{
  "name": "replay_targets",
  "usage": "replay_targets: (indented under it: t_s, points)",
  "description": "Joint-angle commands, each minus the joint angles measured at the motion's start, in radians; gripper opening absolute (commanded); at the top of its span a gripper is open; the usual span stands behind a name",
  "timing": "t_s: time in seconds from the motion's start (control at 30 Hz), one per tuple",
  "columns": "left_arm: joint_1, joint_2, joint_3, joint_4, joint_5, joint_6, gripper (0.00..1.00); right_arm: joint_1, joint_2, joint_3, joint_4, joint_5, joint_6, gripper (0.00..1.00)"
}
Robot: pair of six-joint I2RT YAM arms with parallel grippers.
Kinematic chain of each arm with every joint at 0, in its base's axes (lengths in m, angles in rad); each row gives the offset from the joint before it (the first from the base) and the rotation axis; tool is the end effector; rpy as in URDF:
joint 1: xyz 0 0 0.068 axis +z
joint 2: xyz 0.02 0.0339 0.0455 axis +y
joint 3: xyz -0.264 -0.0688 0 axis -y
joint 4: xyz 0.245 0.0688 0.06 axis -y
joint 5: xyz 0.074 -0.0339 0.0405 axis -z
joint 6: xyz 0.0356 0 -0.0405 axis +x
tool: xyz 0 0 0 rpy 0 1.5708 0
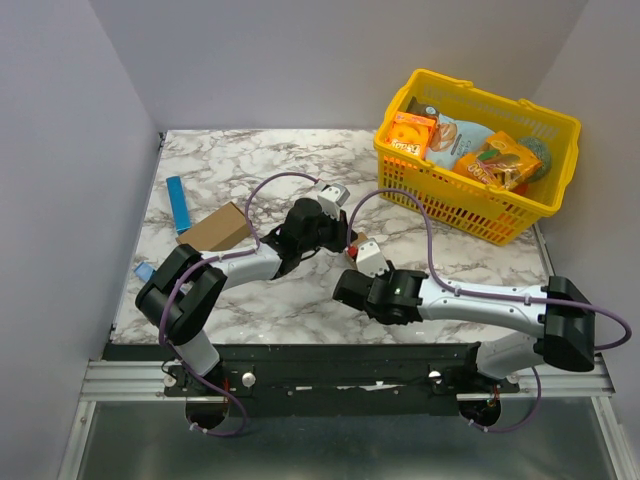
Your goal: Fold the paper box
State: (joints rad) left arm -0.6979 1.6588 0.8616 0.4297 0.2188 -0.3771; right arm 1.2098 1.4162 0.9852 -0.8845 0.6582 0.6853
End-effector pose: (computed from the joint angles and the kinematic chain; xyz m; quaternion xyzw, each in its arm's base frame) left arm 0.2699 -0.2365 0.2041 0.1919 0.7991 -0.3654 0.4372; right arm 0.1097 0.2288 0.2277 -0.2036 0.9172 -0.0893 0.3306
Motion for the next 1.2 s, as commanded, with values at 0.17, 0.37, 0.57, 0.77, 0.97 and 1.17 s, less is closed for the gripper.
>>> replay_targets:
  t_s: [0.17, 0.37, 0.57, 0.77, 0.97, 1.17]
  points:
    - [-0.003, 0.019, -0.036, -0.126, -0.030, 0.029, 0.24, -0.033, 0.026, -0.050, 0.041, -0.180, 0.028, 0.57]
    - [-0.003, 0.016, -0.024, -0.134, -0.013, 0.059, 0.22, -0.061, -0.075, 0.090, -0.008, -0.166, -0.064, 0.89]
    - [-0.003, 0.025, -0.047, -0.097, 0.025, 0.090, 0.22, -0.212, -0.164, 0.067, 0.156, -0.281, -0.246, 0.95]
    - [-0.003, 0.032, -0.038, -0.095, 0.036, 0.081, 0.22, -0.288, -0.102, 0.000, 0.317, -0.289, -0.412, 1.00]
    - [-0.003, 0.024, -0.038, -0.100, 0.042, 0.081, 0.22, -0.337, -0.014, -0.062, 0.427, -0.292, -0.478, 1.00]
    - [-0.002, 0.010, -0.041, -0.092, 0.054, 0.070, 0.30, -0.348, 0.029, -0.094, 0.475, -0.304, -0.498, 0.91]
